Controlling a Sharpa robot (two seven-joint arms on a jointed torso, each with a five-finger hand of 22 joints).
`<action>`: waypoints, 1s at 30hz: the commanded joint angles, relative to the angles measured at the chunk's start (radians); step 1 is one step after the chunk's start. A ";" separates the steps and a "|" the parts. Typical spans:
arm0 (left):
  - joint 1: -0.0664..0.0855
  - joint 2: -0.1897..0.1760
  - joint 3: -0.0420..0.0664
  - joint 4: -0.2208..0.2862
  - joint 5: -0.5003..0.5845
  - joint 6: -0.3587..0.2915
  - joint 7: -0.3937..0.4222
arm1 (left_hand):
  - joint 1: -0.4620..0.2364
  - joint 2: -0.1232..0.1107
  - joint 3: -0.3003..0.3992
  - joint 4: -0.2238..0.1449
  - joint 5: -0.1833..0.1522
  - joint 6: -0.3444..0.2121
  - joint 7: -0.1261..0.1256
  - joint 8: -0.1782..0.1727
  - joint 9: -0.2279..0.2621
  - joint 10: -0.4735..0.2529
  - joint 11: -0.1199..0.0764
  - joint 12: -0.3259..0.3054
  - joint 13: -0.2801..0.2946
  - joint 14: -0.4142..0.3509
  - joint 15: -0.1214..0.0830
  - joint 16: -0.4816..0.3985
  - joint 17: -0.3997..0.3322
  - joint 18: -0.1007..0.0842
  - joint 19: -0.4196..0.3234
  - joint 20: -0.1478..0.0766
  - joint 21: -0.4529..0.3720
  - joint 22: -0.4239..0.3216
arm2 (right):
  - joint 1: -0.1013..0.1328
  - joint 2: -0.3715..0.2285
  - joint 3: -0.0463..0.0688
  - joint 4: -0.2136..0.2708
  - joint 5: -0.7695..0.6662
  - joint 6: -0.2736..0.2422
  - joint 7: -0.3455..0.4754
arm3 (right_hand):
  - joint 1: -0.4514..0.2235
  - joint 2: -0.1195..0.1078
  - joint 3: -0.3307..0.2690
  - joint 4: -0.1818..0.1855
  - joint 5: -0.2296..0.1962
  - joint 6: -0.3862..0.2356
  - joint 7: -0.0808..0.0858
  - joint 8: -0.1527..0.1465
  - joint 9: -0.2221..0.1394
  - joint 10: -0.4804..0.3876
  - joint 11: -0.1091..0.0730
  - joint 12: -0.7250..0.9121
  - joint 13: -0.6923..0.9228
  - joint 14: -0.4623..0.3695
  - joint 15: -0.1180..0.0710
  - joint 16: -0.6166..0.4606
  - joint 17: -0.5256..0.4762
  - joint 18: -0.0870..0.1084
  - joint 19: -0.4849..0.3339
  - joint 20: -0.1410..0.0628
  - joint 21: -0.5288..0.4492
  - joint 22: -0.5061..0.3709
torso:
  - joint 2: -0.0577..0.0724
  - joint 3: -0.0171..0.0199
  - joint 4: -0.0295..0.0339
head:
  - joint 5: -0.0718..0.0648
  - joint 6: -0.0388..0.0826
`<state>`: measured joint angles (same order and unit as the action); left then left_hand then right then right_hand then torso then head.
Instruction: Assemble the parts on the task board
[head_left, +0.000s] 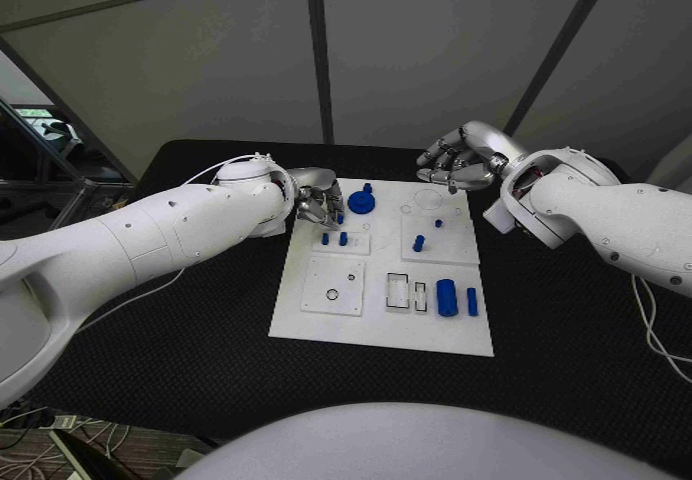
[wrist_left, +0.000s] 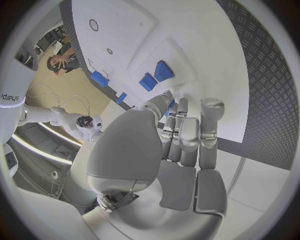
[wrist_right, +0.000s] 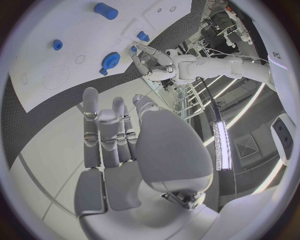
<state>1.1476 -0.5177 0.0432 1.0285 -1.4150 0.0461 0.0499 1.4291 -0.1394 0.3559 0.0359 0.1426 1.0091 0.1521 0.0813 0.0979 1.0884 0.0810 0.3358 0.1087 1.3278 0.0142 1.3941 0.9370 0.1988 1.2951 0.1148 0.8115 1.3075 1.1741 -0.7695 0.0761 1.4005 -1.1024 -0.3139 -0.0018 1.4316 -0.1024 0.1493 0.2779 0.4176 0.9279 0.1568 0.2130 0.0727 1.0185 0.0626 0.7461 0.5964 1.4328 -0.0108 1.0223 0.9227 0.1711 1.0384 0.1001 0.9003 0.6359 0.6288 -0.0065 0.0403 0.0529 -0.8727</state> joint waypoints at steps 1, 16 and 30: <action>0.001 0.000 0.000 0.002 0.002 0.011 -0.007 | -0.004 -0.006 -0.004 -0.001 -0.004 -0.008 0.001 -0.007 -0.002 0.007 0.004 -0.003 0.002 -0.001 0.002 -0.003 0.001 -0.071 -0.005 0.003 0.000 0.092 | 0.001 0.000 0.001 0.001 0.002 0.001 0.005 | 0.002 -0.004 0.007 0.000 0.006 0.002 -0.003 0.003 0.000 0.006 0.003 -0.006 -0.001 -0.006 0.000 -0.002 -0.001 0.007 -0.002 0.000 -0.003 -0.001 | 0.001 0.0004 -0.0005 | 0.002 0.000; 0.000 -0.006 0.000 0.010 0.002 0.015 -0.011 | -0.001 -0.003 -0.002 -0.002 -0.003 -0.006 0.000 -0.008 -0.003 0.011 0.003 -0.004 0.003 -0.001 0.001 -0.003 0.000 -0.070 -0.005 0.003 0.000 0.092 | 0.001 -0.003 0.001 0.001 0.002 0.001 0.004 | 0.001 -0.005 0.007 0.001 0.006 0.002 -0.003 0.003 -0.001 0.006 0.003 -0.007 -0.003 -0.006 0.000 -0.004 -0.001 0.008 -0.003 0.000 -0.005 -0.003 | 0.000 -0.0004 0.0001 | 0.002 0.000; -0.002 -0.012 0.000 0.021 0.002 0.013 -0.016 | 0.001 0.000 0.001 -0.003 -0.003 -0.003 0.000 -0.008 -0.004 0.016 0.003 -0.004 0.005 0.000 0.001 -0.001 0.003 -0.070 -0.004 0.002 0.003 0.093 | 0.001 -0.003 0.001 0.000 0.002 0.002 0.004 | 0.001 -0.005 0.007 0.001 0.006 0.002 -0.003 0.003 -0.001 0.006 0.003 -0.007 -0.003 -0.006 0.000 -0.004 -0.001 0.008 -0.003 0.000 -0.005 -0.003 | 0.000 -0.0003 -0.0005 | 0.006 0.000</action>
<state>1.1456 -0.5298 0.0436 1.0464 -1.4150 0.0515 0.0384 1.4291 -0.1393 0.3559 0.0358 0.1426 1.0076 0.1536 0.0766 0.0934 1.0994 0.0840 0.3358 0.1123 1.3278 0.0142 1.3941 0.9389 0.1988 1.2951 0.1147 0.8115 1.3074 1.1741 -0.7721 0.0761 1.4004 -1.1023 -0.3136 -0.0023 1.4316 -0.1025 0.1493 0.2779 0.4176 0.9279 0.1567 0.2130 0.0727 1.0185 0.0626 0.7420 0.5947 1.4328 -0.0108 1.0223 0.9227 0.1711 1.0384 0.1001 0.9004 0.6339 0.6289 -0.0066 0.0402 0.0585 -0.8727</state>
